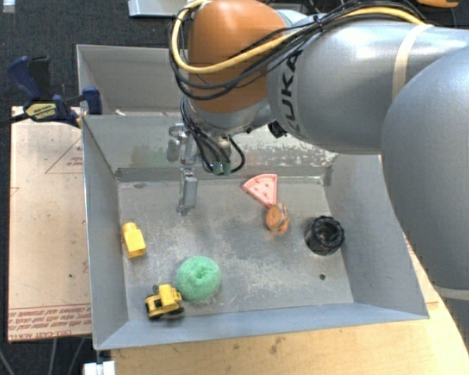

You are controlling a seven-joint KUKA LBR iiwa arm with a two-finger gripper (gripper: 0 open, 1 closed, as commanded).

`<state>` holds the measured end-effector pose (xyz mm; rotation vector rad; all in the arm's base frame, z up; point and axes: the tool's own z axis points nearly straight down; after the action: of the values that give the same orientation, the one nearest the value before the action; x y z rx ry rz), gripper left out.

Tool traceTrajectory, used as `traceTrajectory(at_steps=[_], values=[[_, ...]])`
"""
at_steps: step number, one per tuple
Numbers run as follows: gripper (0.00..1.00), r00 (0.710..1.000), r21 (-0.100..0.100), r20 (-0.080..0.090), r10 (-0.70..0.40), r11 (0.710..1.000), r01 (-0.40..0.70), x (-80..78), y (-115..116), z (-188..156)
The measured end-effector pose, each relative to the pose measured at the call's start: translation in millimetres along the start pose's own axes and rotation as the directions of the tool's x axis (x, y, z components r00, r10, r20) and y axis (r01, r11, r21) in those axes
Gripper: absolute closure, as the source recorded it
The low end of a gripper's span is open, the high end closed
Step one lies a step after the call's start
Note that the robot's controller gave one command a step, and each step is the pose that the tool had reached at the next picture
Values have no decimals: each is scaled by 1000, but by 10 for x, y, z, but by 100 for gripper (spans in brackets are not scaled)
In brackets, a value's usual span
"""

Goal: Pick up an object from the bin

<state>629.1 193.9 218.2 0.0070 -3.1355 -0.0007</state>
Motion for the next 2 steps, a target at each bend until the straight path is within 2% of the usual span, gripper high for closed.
traceTrajectory(at_steps=[1, 2], values=[[0, 1000, -1, 8, 4, 1000, -4, -14, -12, -55], [0, 990, 0, 9, -144, 990, 144, 302, -122, 548]])
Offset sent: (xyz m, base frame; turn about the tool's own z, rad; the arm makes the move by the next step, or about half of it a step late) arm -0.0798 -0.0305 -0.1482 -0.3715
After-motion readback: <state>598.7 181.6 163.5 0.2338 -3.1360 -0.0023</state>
